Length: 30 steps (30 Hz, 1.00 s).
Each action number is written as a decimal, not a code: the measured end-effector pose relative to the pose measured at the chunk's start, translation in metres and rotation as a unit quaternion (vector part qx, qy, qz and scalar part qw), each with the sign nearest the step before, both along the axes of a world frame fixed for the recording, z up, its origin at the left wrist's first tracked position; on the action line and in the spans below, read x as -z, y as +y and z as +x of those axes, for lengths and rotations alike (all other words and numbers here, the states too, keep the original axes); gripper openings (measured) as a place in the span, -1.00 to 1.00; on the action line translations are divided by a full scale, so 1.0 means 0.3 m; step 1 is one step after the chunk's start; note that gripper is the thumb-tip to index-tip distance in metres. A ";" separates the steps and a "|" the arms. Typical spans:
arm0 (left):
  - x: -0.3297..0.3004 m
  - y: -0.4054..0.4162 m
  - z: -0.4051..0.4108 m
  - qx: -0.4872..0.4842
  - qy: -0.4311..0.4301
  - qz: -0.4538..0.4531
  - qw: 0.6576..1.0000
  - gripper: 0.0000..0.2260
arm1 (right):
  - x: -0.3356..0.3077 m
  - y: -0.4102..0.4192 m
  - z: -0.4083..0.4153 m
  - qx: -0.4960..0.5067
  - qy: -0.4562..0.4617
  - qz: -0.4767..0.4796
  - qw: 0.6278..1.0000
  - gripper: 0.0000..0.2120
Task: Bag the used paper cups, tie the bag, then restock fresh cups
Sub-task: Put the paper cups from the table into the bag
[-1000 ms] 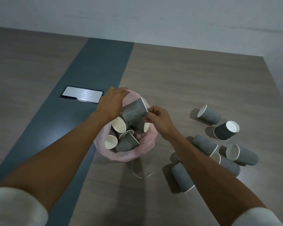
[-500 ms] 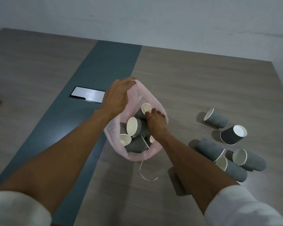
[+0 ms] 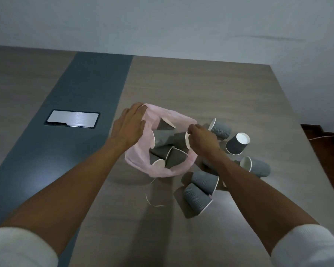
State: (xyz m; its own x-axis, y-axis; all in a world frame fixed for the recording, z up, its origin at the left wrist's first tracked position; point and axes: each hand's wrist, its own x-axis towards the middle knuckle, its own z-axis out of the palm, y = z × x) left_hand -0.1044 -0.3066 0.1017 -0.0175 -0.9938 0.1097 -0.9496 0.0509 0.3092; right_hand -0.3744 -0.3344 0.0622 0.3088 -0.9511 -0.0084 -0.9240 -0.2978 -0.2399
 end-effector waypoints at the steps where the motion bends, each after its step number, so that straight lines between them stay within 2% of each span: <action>1: 0.005 0.004 -0.020 0.001 -0.008 0.009 1.000 -0.54 | -0.002 0.010 -0.043 0.049 -0.007 0.011 0.999 -0.79; 4: 0.010 0.017 -0.081 0.001 -0.027 0.029 0.999 -0.53 | 0.018 0.035 -0.174 0.148 -0.006 0.104 0.984 -0.67; 9: 0.008 0.021 -0.146 0.004 -0.038 0.043 0.998 -0.55 | 0.094 0.088 -0.287 0.174 0.059 0.210 0.960 -0.44; 13: 0.001 0.024 -0.157 0.008 -0.055 0.035 0.998 -0.58 | 0.183 0.095 -0.321 0.154 0.077 0.250 0.953 -0.48; 15: -0.002 0.033 -0.151 0.012 -0.074 0.053 0.996 -0.44 | 0.202 0.097 -0.322 0.161 0.069 0.242 0.954 -0.48; 17: 0.000 0.041 -0.137 0.019 -0.095 0.078 0.992 -0.29 | 0.167 0.091 -0.306 0.183 0.024 0.226 0.957 -0.36; 19: 0.008 0.046 -0.118 0.029 -0.089 0.091 0.991 -0.23 | 0.091 0.071 -0.285 0.215 -0.084 0.194 0.954 -0.25; 20: 0.010 0.046 -0.106 0.034 -0.078 0.089 0.992 -0.21 | 0.054 0.053 -0.272 0.218 -0.154 0.169 0.949 -0.28; 23: 0.000 0.046 -0.081 0.040 -0.062 0.070 0.995 -0.21 | -0.032 0.018 -0.187 0.115 -0.303 0.113 0.939 -0.41; 26: -0.015 0.043 -0.065 0.056 -0.037 0.056 0.996 -0.21 | -0.055 0.028 -0.038 -0.010 -0.301 0.136 0.944 -0.46; 30: -0.058 0.051 -0.077 0.086 0.028 0.050 0.995 -0.21 | 0.013 0.096 0.177 -0.072 -0.275 0.155 0.946 -0.39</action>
